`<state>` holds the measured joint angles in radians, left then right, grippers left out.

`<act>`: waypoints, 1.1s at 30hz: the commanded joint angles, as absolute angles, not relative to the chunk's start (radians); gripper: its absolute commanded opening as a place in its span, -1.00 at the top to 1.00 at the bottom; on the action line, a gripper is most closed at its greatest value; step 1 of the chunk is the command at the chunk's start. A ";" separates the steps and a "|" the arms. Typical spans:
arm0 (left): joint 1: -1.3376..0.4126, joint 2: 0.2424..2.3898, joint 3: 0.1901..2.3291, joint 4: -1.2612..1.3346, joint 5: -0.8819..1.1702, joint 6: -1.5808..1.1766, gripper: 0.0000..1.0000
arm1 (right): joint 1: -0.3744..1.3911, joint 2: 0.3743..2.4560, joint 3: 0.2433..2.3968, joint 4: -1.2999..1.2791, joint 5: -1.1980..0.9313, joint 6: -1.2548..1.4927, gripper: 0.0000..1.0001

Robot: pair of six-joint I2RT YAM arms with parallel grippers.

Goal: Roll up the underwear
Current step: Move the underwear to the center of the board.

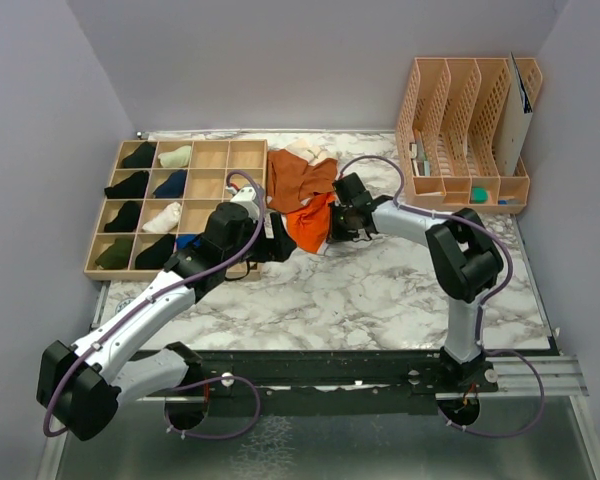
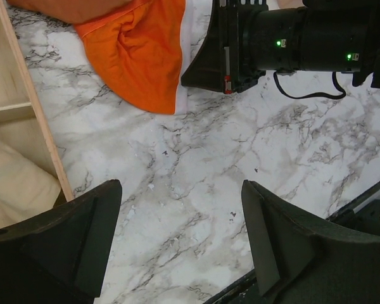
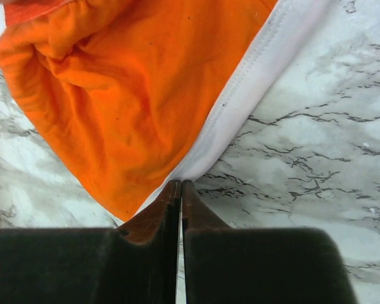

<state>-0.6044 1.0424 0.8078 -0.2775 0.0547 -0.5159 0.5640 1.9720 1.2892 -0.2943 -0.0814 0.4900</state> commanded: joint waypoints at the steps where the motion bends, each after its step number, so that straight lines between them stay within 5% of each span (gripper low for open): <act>1: -0.604 1.035 0.823 -0.300 0.052 -0.528 -0.64 | 0.571 1.984 1.292 -0.352 -0.078 0.435 0.96; 10: -0.606 1.050 0.821 -0.305 0.081 -0.517 -0.64 | 0.571 1.712 1.066 -0.261 -0.162 0.456 0.99; 18: -0.606 1.041 0.822 -0.314 0.074 -0.514 -0.63 | 0.571 1.701 1.018 -0.277 -0.136 0.499 0.99; 24: -0.606 1.028 0.816 -0.333 0.069 -0.507 -0.65 | 0.572 1.758 1.017 -0.263 -0.150 0.540 0.02; 33: -0.606 1.016 0.818 -0.341 0.045 -0.509 -0.66 | 0.655 1.839 1.075 -0.293 -0.014 0.577 -0.27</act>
